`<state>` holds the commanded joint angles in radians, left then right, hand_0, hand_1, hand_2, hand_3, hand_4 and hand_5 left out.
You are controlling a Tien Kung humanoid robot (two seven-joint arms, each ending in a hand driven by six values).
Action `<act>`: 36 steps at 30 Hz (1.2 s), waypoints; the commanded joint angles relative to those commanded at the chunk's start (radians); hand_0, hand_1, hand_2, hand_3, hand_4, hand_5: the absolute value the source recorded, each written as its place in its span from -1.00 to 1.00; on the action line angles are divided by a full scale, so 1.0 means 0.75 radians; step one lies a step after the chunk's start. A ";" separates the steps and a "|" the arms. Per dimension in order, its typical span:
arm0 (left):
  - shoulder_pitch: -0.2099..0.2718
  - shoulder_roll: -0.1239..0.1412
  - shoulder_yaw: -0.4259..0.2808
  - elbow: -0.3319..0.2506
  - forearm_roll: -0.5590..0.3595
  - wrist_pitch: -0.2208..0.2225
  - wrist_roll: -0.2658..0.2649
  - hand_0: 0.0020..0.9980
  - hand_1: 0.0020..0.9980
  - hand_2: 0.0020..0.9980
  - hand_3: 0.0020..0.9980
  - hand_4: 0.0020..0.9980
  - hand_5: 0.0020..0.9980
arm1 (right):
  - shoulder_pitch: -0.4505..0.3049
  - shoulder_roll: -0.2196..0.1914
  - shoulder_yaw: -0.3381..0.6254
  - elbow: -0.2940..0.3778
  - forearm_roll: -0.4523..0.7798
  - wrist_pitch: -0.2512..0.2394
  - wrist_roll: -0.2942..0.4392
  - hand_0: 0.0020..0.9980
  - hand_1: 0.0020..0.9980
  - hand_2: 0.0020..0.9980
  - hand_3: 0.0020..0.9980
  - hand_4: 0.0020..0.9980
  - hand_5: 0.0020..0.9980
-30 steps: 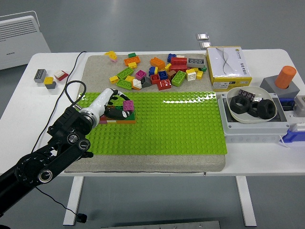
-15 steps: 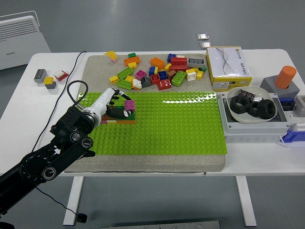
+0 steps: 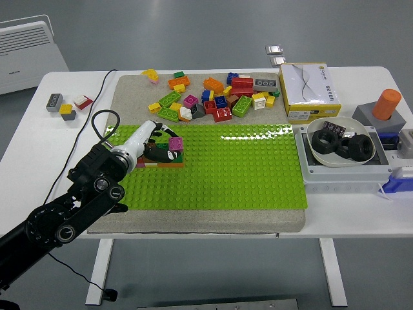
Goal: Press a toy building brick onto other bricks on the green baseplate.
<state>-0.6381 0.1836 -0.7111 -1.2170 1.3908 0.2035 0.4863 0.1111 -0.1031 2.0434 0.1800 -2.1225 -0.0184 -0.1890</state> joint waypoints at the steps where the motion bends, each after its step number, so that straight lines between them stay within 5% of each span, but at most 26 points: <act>1: 0.000 0.000 -0.001 0.000 -0.001 -0.001 -0.001 0.74 0.78 0.78 -0.11 0.36 -1.00 | 0.000 0.000 -0.001 0.000 0.000 0.000 0.000 0.04 0.37 0.43 0.40 0.48 0.59; 13: 0.000 0.000 -0.003 0.007 -0.006 -0.007 -0.007 0.74 0.78 0.79 -0.04 0.29 -1.00 | -0.002 0.001 -0.006 0.000 0.005 -0.001 0.001 0.04 0.37 0.43 0.40 0.48 0.59; 14: 0.000 -0.001 -0.003 0.008 -0.006 -0.008 -0.007 0.74 0.78 0.80 0.01 0.12 -1.00 | -0.002 0.001 -0.007 0.000 0.006 -0.001 0.001 0.04 0.37 0.43 0.40 0.48 0.59; 19: 0.000 -0.001 -0.004 0.009 -0.008 -0.010 -0.009 0.74 0.78 0.80 0.01 0.12 -1.00 | -0.002 0.001 -0.010 0.000 0.009 -0.001 0.002 0.04 0.37 0.43 0.40 0.48 0.59; 20: 0.000 -0.001 -0.004 0.010 -0.008 -0.010 -0.009 0.74 0.78 0.80 0.04 -0.01 -1.00 | -0.001 0.001 -0.010 0.000 0.009 -0.001 0.002 0.04 0.36 0.43 0.40 0.48 0.59; 36: 0.000 -0.003 -0.009 0.014 -0.011 -0.011 -0.014 0.74 0.79 0.80 0.08 -0.12 -1.00 | -0.001 0.000 -0.019 0.000 0.018 0.000 0.005 0.04 0.36 0.44 0.40 0.48 0.59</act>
<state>-0.6382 0.1814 -0.7179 -1.2063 1.3824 0.1953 0.4756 0.1105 -0.1034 2.0290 0.1800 -2.1091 -0.0188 -0.1855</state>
